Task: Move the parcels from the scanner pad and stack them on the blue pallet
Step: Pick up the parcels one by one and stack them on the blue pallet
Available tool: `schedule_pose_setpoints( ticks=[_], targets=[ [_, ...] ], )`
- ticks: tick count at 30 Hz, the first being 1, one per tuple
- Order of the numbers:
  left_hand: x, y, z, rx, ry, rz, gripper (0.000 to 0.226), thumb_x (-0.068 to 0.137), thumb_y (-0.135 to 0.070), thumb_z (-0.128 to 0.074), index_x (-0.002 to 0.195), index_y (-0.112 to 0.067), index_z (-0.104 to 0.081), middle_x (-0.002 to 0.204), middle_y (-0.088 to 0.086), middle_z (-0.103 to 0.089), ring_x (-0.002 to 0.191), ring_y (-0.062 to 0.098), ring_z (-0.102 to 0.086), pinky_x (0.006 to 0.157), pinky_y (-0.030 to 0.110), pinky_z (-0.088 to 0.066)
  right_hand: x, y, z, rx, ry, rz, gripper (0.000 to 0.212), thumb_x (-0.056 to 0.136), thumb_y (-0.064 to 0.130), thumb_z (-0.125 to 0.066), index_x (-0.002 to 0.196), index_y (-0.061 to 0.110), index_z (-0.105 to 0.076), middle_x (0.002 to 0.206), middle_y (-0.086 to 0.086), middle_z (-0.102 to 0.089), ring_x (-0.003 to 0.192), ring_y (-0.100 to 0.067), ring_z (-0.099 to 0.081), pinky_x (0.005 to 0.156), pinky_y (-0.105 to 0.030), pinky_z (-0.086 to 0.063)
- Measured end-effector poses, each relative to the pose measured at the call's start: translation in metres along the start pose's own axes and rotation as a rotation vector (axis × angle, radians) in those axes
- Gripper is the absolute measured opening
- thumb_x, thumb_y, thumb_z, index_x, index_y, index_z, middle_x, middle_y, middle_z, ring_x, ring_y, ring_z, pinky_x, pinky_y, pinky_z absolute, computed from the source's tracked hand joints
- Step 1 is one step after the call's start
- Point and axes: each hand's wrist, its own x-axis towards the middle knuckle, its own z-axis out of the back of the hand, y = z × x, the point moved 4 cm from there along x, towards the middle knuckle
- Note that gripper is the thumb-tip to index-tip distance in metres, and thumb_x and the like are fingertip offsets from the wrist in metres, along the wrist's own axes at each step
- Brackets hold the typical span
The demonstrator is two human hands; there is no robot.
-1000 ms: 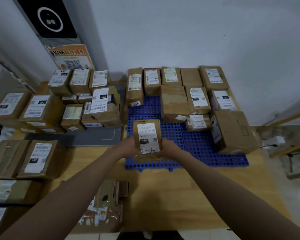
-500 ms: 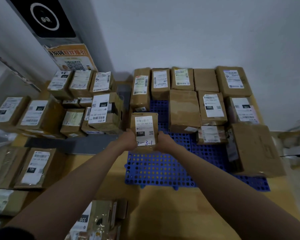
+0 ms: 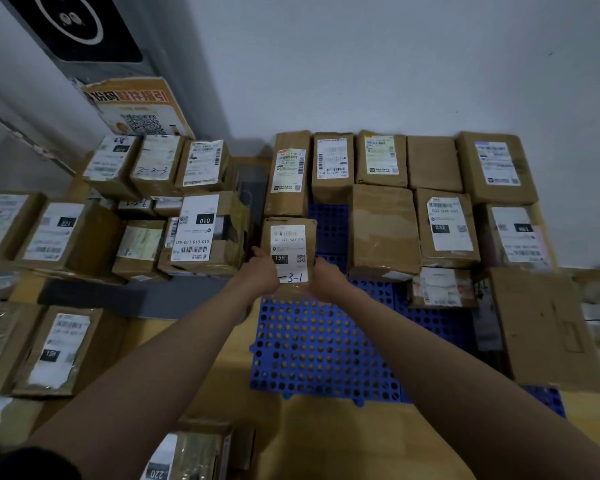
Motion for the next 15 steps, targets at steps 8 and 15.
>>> schedule_pose_setpoints(
  ticks=[8,15],
  targets=[
    [-0.006,0.001,0.000,0.001,0.029,-0.042,0.093,0.091,-0.009,-0.058,0.151,0.001,0.012,0.149,0.022,-0.033,0.129,0.036,-0.044,0.102,0.040,-0.042,-0.006,0.004,0.002,0.021,-0.034,0.067,0.045,0.093,0.010,-0.060,0.135,0.006,-0.045,0.129,-0.016,-0.057,0.112,-0.034,-0.057,0.091,-0.042,-0.051],
    [-0.038,0.004,0.005,0.081,-0.055,-0.099,0.075,0.090,-0.009,-0.058,0.148,0.009,-0.014,0.140,0.021,-0.044,0.122,0.032,-0.051,0.084,0.033,-0.044,-0.042,0.006,0.006,-0.041,-0.035,0.077,0.045,0.090,0.016,-0.065,0.129,0.006,-0.046,0.125,-0.015,-0.056,0.109,-0.033,-0.058,0.085,-0.042,-0.052]
  ],
)
